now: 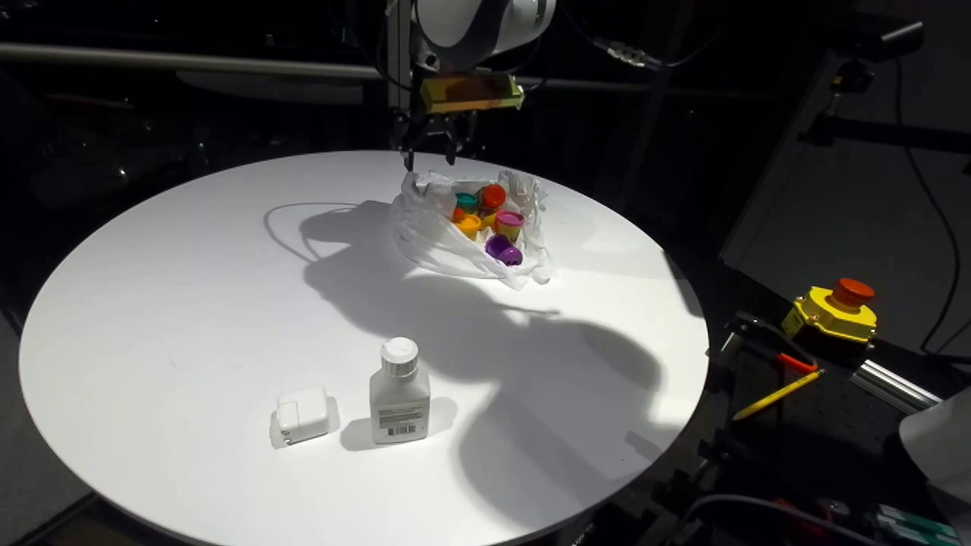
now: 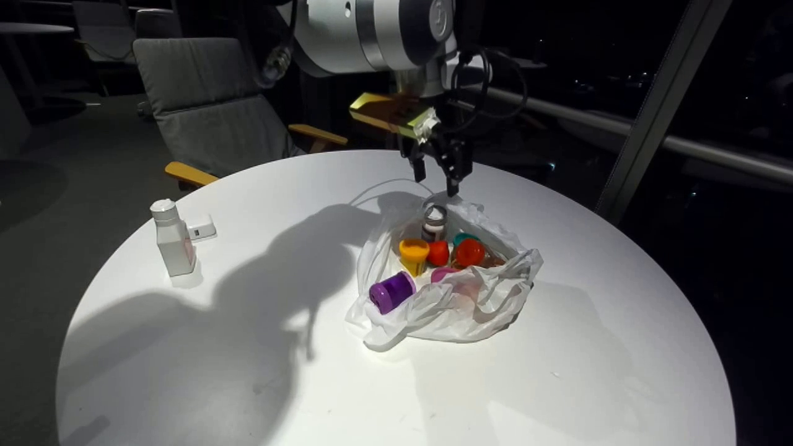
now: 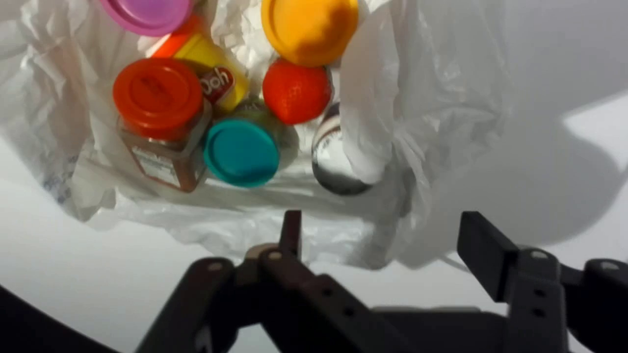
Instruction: Pick up all the objects surrounding the white plate and arrange them on the plate
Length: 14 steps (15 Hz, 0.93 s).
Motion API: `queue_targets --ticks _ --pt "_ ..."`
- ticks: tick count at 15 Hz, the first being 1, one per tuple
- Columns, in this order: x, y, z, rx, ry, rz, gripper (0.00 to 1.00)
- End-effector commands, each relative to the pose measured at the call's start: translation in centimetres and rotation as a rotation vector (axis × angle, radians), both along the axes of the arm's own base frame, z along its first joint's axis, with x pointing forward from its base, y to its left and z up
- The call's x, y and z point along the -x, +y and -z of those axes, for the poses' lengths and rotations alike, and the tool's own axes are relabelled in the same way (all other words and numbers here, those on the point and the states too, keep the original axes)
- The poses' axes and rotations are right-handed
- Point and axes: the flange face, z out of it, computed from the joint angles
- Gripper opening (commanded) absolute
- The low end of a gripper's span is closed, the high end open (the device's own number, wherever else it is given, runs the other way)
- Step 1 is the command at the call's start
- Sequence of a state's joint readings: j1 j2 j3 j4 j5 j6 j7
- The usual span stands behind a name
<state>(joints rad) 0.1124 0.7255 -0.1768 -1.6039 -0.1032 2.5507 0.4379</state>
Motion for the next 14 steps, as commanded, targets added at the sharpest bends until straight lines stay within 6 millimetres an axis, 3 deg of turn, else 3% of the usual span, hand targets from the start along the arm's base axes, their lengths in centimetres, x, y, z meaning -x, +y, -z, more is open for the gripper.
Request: queue_targets --ticks 1,4,7,11,14 --pt "1.4 3.1 -7.9 0.030 -0.071 0.001 1.00" --pt "3.5 8.2 -12.0 0.028 -0.084 -0.044 1.00" --pt "6.5 14.4 -12.6 -0.002 -0.030 -0.113 0.99" --pt "10.7 21.4 -8.7 -0.052 0.103 -0.189 1.00" --pt "13.6 24.7 -4.5 -0.080 0.242 -0.232 1.00"
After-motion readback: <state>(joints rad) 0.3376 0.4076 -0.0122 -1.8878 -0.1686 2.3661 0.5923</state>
